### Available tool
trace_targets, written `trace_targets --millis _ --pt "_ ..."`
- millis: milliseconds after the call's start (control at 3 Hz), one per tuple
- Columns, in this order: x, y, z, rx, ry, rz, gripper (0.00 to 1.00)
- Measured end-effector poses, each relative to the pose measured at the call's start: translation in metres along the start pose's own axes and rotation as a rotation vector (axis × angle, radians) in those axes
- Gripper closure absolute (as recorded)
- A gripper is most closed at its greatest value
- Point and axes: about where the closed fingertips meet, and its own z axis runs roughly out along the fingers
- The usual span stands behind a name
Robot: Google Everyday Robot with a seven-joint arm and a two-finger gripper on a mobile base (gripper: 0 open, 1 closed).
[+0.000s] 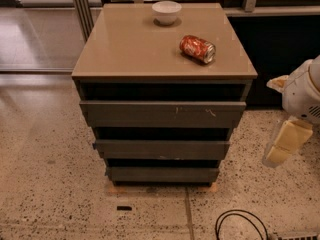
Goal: Open middle drawer
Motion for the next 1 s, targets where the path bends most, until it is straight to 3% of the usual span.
trace_targets --millis 333,1000 --pt "0.016 0.011 0.052 -0.051 -0.046 -0.015 0.0" --pt "0.017 0.024 0.065 -0.072 -0.078 0.02 0.0"
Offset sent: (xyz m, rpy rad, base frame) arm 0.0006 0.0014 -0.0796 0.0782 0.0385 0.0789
